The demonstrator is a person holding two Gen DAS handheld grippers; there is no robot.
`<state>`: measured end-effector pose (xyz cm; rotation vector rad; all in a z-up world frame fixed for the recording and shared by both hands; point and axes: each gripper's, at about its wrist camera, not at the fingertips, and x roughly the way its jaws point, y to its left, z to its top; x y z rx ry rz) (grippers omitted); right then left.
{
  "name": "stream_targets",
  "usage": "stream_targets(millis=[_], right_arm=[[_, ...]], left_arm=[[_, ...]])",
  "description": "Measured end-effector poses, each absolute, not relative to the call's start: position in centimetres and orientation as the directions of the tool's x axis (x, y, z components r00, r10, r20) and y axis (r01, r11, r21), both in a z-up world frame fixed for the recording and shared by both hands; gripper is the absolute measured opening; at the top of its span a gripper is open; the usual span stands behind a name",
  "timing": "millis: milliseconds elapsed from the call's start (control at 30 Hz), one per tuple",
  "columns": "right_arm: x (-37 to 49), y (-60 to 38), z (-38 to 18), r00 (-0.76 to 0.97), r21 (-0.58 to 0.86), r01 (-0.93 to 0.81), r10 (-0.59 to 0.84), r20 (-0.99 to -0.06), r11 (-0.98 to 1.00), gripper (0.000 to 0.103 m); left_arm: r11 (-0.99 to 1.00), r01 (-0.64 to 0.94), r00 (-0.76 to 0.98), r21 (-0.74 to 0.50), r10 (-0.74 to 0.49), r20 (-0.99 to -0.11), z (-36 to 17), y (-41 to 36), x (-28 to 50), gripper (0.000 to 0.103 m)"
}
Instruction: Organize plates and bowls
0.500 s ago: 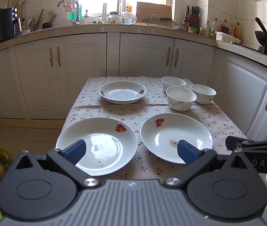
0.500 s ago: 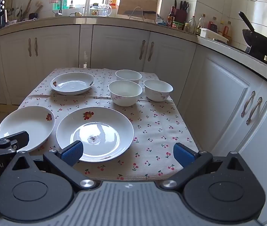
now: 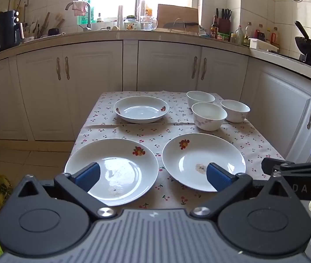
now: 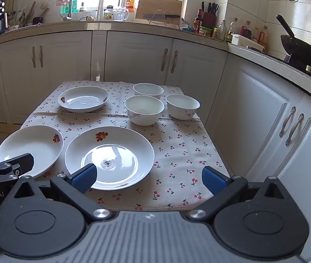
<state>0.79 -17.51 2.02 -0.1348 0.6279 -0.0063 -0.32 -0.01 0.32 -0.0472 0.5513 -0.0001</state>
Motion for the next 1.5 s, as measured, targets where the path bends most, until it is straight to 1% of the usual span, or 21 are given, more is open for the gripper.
stream_targets(millis=[1500], right_arm=[[0.38,-17.63,2.17,0.820,-0.129,-0.026,-0.052,-0.570,0.991,0.103]], left_arm=[[0.999,-0.009,0.858,-0.046,-0.016,-0.513,1.02,-0.17,-0.56,0.102]])
